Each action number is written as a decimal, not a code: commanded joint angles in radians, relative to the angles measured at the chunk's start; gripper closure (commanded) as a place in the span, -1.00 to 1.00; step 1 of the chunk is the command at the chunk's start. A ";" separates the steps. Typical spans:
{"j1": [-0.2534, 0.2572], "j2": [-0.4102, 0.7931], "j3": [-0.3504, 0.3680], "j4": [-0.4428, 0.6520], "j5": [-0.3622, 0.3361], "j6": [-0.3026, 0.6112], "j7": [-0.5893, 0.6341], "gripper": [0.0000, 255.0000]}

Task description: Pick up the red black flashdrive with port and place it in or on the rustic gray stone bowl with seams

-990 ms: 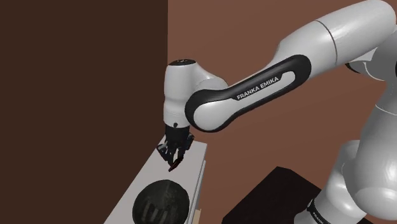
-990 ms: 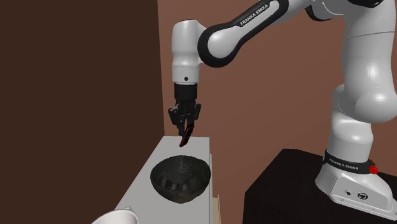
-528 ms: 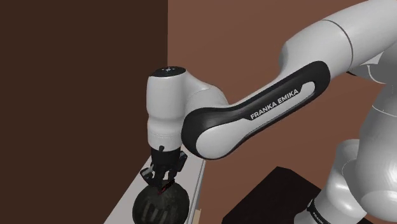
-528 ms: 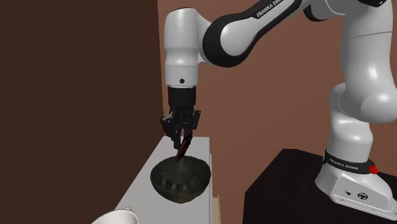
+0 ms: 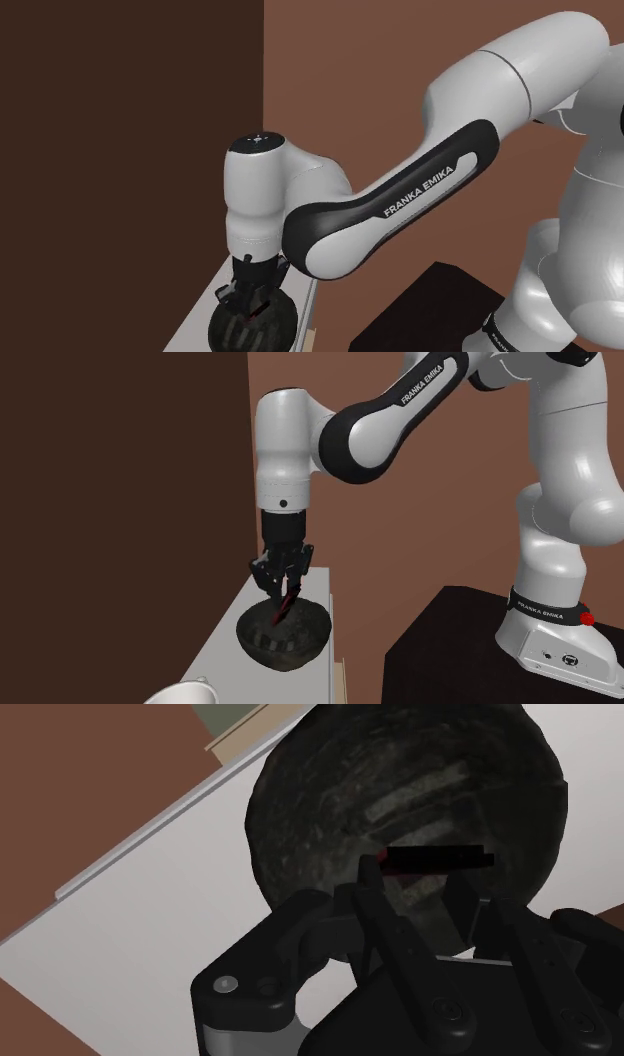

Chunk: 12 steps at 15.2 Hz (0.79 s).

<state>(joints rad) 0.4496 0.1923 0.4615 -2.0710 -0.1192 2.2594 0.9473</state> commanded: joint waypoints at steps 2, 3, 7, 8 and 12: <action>0.005 0.026 -0.005 -0.013 -0.018 0.037 0.013 1.00; 0.006 0.035 -0.007 -0.017 -0.024 0.048 0.017 1.00; 0.011 0.060 -0.013 -0.028 -0.042 0.081 0.029 1.00; 0.011 0.060 -0.013 -0.028 -0.042 0.081 0.029 1.00; 0.011 0.060 -0.013 -0.028 -0.042 0.081 0.029 1.00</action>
<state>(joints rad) 0.4610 0.2507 0.4498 -2.0977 -0.1606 2.3406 0.9761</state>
